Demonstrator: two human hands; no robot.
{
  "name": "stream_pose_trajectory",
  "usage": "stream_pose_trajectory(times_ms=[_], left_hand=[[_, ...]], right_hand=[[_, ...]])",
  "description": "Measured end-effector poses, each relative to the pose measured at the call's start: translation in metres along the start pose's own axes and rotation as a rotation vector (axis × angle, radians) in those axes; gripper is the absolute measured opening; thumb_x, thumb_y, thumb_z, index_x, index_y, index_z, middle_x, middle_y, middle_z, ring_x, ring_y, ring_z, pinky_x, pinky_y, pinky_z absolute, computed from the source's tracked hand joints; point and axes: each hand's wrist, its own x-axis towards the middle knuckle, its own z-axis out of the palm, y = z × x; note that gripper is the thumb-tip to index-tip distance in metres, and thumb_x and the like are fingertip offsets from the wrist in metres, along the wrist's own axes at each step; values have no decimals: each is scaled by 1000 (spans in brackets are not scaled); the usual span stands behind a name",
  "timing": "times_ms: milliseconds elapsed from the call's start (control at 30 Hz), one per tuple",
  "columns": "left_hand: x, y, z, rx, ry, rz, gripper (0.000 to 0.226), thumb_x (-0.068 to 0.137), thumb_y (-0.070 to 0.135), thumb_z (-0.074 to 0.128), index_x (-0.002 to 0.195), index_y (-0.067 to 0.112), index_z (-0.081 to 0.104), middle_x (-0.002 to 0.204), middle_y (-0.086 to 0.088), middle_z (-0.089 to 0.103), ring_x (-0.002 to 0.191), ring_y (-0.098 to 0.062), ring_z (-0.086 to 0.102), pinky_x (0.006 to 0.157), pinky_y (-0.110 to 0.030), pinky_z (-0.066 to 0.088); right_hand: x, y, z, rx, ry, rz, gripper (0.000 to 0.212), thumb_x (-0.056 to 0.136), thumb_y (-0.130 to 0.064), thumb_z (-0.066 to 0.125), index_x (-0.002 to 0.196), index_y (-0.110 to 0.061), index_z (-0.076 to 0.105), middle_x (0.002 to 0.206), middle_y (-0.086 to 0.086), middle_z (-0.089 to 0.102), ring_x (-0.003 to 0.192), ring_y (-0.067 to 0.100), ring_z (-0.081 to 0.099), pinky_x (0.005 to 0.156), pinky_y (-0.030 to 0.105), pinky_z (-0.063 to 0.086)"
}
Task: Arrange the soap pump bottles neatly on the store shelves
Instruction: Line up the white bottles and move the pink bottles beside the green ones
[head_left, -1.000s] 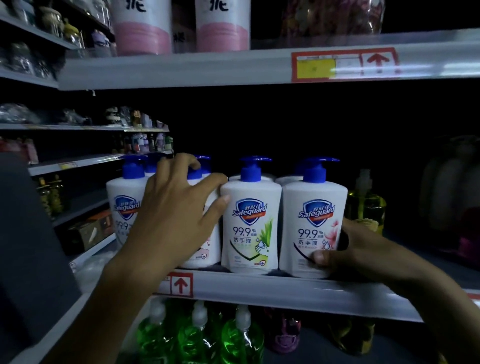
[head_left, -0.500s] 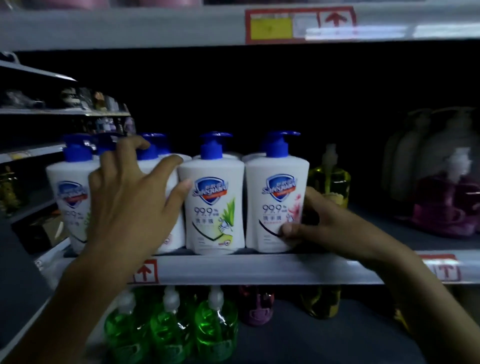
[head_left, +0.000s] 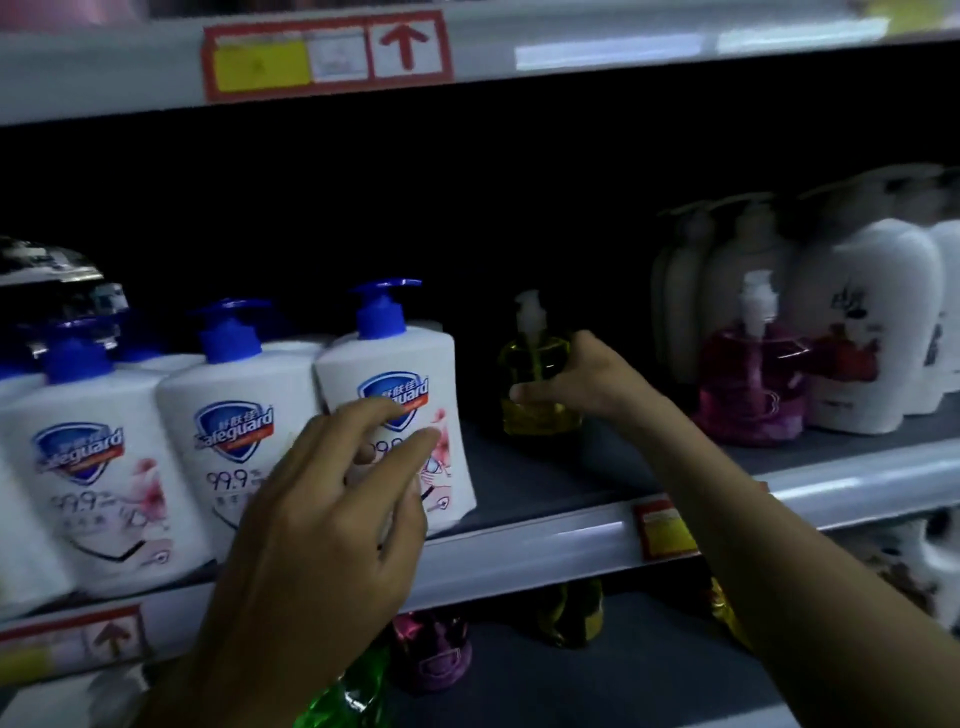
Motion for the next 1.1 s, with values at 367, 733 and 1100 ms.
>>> stream_pose_trajectory(times_ms=[367, 733, 1100], left_hand=[[-1, 11, 12, -33, -32, -22, 35, 85, 22, 49, 102, 2, 73, 119, -13, 57, 92, -24, 57, 80, -38, 56], [13, 46, 23, -297, -97, -35, 27, 88, 26, 49, 98, 13, 71, 105, 3, 57, 92, -5, 52, 83, -12, 41], [143, 128, 116, -660, -551, -300, 36, 93, 5, 44, 126, 15, 54, 102, -2, 58, 96, -22, 62, 81, -32, 51]], right_hand=[[-36, -13, -10, 214, -234, -181, 87, 57, -30, 90, 132, -22, 47, 120, -2, 62, 112, 15, 59, 94, 37, 54], [-70, -8, -34, 192, -87, -218, 75, 75, -30, 80, 140, -21, 43, 133, 1, 55, 119, 16, 56, 99, 38, 50], [-101, 70, -111, -203, 549, 13, 45, 82, -18, 55, 126, -10, 55, 120, 19, 60, 108, 38, 56, 82, 37, 46]])
